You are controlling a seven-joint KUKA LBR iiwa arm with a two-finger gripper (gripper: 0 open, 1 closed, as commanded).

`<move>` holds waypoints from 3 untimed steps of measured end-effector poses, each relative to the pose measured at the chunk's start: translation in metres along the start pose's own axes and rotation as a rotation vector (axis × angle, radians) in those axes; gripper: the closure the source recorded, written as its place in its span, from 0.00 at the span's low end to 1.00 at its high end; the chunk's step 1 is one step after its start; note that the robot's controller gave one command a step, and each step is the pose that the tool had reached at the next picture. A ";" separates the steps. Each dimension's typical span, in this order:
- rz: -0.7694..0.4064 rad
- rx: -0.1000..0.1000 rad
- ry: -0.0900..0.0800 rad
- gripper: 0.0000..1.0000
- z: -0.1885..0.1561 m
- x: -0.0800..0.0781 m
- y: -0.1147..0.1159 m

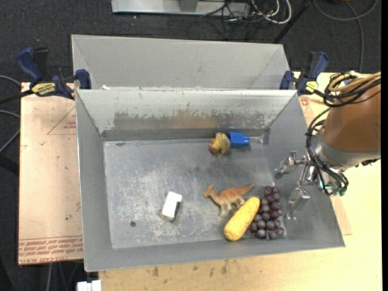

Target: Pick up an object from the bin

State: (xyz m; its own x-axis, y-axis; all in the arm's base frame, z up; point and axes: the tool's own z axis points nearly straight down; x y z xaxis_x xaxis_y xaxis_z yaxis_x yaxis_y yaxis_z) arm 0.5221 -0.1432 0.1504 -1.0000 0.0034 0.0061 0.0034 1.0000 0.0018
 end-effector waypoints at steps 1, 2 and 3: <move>-0.004 0.001 -0.007 0.00 -0.004 -0.002 0.001; -0.321 0.006 -0.014 0.00 0.052 0.004 0.025; -0.528 -0.001 -0.001 0.00 0.054 0.010 0.040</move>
Offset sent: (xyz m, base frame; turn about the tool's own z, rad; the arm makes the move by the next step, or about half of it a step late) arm -0.0100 0.0372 -0.0804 -0.4587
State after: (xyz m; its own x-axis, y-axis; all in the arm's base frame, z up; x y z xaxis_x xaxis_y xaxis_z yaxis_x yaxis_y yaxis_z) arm 0.5117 -0.1027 0.0961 -0.8654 -0.5011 0.0032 -0.5011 0.8654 0.0049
